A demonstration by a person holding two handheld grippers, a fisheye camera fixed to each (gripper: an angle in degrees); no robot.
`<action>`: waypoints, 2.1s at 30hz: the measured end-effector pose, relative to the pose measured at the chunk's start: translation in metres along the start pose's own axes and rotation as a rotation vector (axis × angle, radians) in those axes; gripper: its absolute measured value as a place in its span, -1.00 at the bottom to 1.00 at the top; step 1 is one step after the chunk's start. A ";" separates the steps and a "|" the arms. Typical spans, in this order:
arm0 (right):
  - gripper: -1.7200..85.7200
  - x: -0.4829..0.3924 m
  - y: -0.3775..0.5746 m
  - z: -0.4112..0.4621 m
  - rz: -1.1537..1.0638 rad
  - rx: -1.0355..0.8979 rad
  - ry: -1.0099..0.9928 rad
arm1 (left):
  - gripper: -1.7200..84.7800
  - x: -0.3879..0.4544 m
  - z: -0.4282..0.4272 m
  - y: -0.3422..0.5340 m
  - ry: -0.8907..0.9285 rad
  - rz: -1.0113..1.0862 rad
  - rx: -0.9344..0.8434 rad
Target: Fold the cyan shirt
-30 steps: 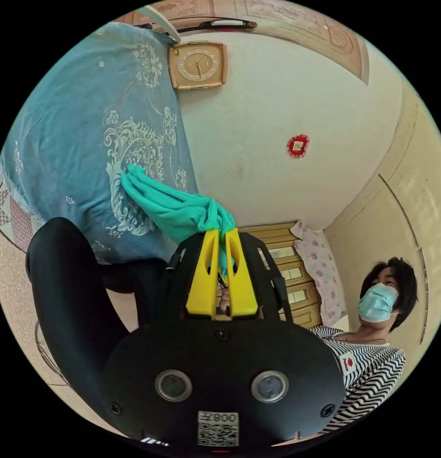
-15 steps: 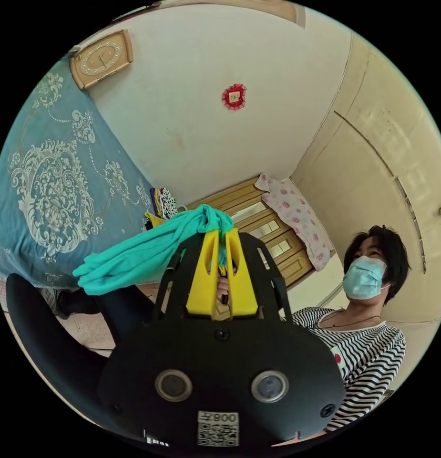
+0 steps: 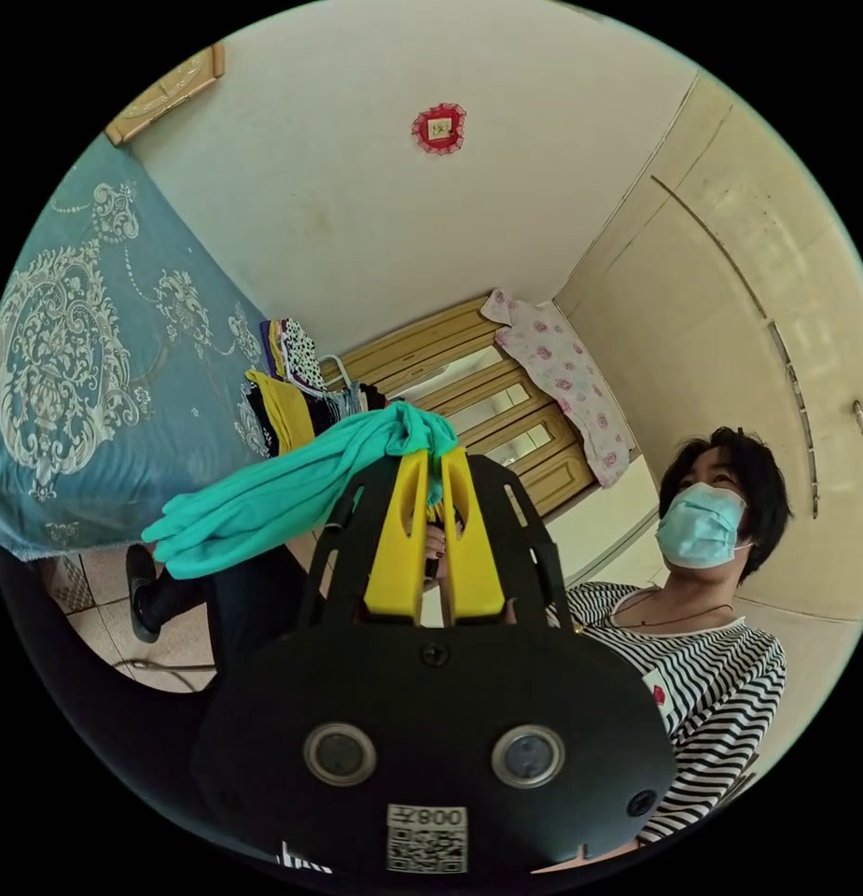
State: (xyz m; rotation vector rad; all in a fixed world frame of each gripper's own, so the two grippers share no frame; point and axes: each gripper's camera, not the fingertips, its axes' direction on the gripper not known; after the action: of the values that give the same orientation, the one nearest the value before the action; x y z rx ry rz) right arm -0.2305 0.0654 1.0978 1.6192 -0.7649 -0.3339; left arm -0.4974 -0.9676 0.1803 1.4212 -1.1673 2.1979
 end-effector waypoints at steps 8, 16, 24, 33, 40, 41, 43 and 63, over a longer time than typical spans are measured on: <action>-0.94 -0.027 -0.021 -0.026 0.047 0.038 0.030 | -0.89 -0.056 0.085 -0.030 0.014 -0.082 -0.072; -0.94 -0.011 -0.073 -0.043 0.158 0.064 0.035 | -0.89 -0.129 0.169 -0.087 -0.031 -0.182 -0.133; -0.94 0.008 -0.266 -0.069 0.115 -0.022 0.138 | -0.89 -0.211 0.282 -0.202 -0.031 -0.188 -0.131; -0.93 -0.064 -0.462 -0.177 -0.060 -0.017 0.491 | -0.89 -0.257 0.481 -0.327 0.052 0.045 -0.234; -0.93 0.061 -0.426 -0.239 0.364 -0.132 0.741 | -0.90 -0.406 0.633 -0.286 -0.137 -0.223 -0.565; -0.92 0.089 -0.411 -0.243 0.461 -0.169 0.775 | -0.90 -0.428 0.649 -0.276 -0.178 -0.270 -0.626; -0.92 0.118 -0.394 -0.244 0.545 -0.222 0.788 | -0.90 -0.446 0.666 -0.269 -0.186 -0.287 -0.668; -0.84 0.112 -0.405 -0.268 0.542 -0.267 1.056 | -0.90 -0.536 0.781 -0.277 -0.244 -0.185 -0.855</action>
State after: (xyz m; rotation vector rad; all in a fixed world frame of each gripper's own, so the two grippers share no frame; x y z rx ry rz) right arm 0.1321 0.2102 0.7885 1.0469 -0.2766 0.7396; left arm 0.4233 -1.2752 0.0031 1.3240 -1.6832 1.1570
